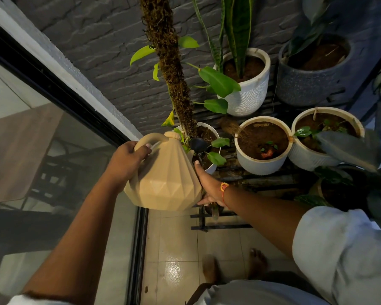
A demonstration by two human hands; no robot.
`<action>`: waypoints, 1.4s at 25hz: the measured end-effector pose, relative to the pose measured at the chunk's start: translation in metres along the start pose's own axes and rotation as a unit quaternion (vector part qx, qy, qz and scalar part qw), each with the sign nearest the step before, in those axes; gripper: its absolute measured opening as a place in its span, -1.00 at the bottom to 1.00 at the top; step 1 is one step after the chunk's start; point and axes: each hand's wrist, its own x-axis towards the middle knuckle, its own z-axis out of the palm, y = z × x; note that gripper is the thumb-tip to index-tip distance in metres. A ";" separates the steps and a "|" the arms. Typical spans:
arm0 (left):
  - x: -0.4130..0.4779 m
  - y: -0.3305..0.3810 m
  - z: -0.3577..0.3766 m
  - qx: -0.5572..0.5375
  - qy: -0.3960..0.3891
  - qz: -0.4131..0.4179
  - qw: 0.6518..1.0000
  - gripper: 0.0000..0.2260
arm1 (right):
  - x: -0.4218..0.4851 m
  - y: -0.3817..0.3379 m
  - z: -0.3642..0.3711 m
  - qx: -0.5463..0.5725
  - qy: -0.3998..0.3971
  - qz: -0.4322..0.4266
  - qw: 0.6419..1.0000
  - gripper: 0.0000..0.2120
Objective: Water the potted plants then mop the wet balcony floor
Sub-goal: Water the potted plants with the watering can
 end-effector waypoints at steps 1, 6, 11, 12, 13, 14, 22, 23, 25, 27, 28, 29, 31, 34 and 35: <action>0.000 -0.001 -0.001 0.006 0.001 0.001 1.000 -0.66 | 0.001 0.000 0.001 0.000 0.003 0.001 1.000 -0.18; -0.016 -0.023 -0.006 0.000 -0.037 -0.002 0.999 -0.76 | 0.001 -0.002 0.003 -0.019 0.072 0.027 0.997 -0.18; -0.046 -0.059 0.008 -0.094 -0.077 -0.036 0.992 -0.88 | 0.003 0.001 -0.008 -0.112 0.133 -0.018 0.985 -0.23; -0.048 -0.065 0.011 -0.109 -0.082 -0.038 0.990 -0.87 | 0.005 0.002 -0.009 -0.129 0.142 -0.022 0.981 -0.23; -0.050 -0.069 0.014 -0.125 -0.087 -0.039 0.988 -0.84 | 0.006 0.003 -0.010 -0.144 0.150 -0.027 0.978 -0.23; -0.053 -0.073 0.017 -0.138 -0.092 -0.042 0.985 -0.81 | 0.007 0.004 -0.011 -0.154 0.154 -0.031 0.975 -0.23; -0.057 -0.080 0.028 -0.159 -0.096 -0.033 0.982 -0.73 | 0.014 0.007 -0.020 -0.173 0.173 -0.034 0.969 -0.20; -0.054 -0.079 0.028 -0.156 -0.095 -0.026 0.983 -0.72 | 0.014 0.006 -0.022 -0.175 0.177 -0.038 0.968 -0.19; -0.048 -0.076 0.028 -0.156 -0.105 -0.011 0.982 -0.72 | 0.013 0.004 -0.025 -0.170 0.188 -0.046 0.966 -0.18; -0.042 -0.069 0.026 -0.160 -0.114 0.002 0.981 -0.73 | 0.011 0.003 -0.028 -0.149 0.197 -0.058 0.967 -0.18; -0.040 -0.064 0.025 -0.156 -0.119 0.010 0.980 -0.74 | 0.010 0.002 -0.030 -0.140 0.204 -0.064 0.967 -0.18; -0.037 -0.058 0.025 -0.153 -0.127 0.019 0.980 -0.75 | 0.008 0.000 -0.033 -0.129 0.212 -0.066 0.966 -0.18; -0.030 -0.043 0.030 -0.149 -0.148 0.034 0.977 -0.74 | 0.001 -0.002 -0.045 -0.110 0.225 -0.068 0.966 -0.18; -0.019 -0.015 0.048 -0.140 -0.180 0.062 0.972 -0.66 | -0.010 -0.002 -0.071 -0.073 0.241 -0.069 0.965 -0.16; -0.015 -0.004 0.055 -0.130 -0.190 0.068 0.971 -0.61 | -0.014 -0.002 -0.080 -0.056 0.248 -0.067 0.965 -0.16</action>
